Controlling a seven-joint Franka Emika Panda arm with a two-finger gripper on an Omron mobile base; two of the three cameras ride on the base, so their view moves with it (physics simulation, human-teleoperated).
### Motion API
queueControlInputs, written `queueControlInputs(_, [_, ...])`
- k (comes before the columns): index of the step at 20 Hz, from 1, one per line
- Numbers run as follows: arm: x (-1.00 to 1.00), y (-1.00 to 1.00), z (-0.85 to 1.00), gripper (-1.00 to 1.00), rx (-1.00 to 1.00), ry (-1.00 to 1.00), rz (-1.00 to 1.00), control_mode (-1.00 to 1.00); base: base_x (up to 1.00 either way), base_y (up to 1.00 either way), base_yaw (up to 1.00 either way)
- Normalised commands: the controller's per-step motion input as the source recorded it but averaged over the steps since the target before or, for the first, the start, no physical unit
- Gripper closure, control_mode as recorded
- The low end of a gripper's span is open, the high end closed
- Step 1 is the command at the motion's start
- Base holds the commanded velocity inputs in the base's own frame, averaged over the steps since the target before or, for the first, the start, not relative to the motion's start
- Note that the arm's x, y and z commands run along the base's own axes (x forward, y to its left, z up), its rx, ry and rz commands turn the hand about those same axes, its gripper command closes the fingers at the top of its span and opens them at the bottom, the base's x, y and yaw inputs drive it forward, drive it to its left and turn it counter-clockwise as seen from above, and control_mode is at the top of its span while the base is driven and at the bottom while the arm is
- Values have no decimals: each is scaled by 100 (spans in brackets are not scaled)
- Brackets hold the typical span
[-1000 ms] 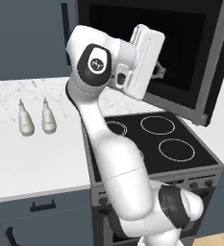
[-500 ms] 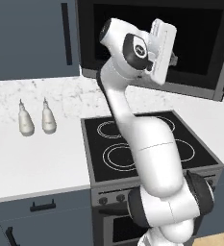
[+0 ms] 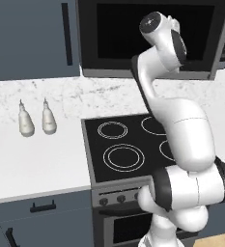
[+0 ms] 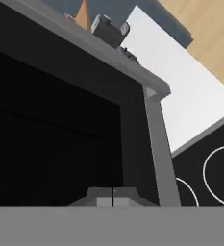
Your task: Open the microwave, place the bowl with waffle inside the microwave, then close the microwave door and turn it on.
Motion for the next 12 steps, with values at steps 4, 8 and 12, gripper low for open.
queueControlInputs(4, [100, -45, -33, 100, 4, 0, 52, -100, 0, 0, 0])
queueControlInputs(8, [100, -42, -39, 100, 1, 0, 52, -100, 0, 0, 0])
queueControlInputs(12, [100, -36, -42, 100, 0, 0, 50, -100, 0, 0, 0])
